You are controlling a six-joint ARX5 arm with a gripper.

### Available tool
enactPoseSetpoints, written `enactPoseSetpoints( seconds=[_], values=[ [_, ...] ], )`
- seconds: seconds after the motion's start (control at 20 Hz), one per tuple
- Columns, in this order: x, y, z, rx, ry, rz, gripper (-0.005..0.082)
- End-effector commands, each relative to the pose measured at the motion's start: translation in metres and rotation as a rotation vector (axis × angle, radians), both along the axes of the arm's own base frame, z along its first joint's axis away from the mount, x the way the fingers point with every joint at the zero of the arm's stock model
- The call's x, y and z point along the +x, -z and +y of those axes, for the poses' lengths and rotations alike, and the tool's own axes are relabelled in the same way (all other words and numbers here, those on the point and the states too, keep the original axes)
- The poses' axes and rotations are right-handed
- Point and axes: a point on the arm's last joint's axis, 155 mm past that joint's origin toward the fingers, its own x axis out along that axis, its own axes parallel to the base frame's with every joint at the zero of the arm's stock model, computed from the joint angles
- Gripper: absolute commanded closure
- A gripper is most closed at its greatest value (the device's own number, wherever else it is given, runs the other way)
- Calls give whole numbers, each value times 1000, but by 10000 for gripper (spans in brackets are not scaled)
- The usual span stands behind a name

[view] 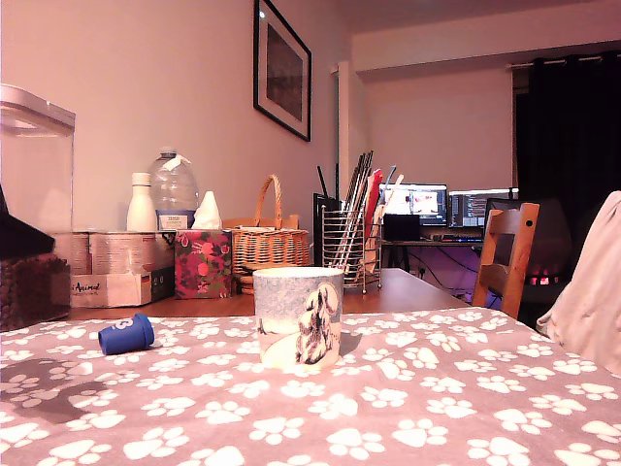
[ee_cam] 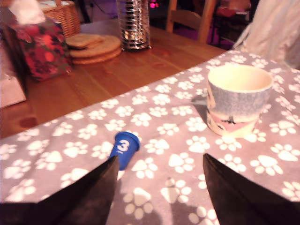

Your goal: Pick up the coffee capsules on the table and drop them inside the coffee cup

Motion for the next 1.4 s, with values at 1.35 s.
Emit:
enactPoseSetpoints(
  seconds=[1.35],
  values=[
    [105, 53, -18, 4, 141, 119, 257]
  ],
)
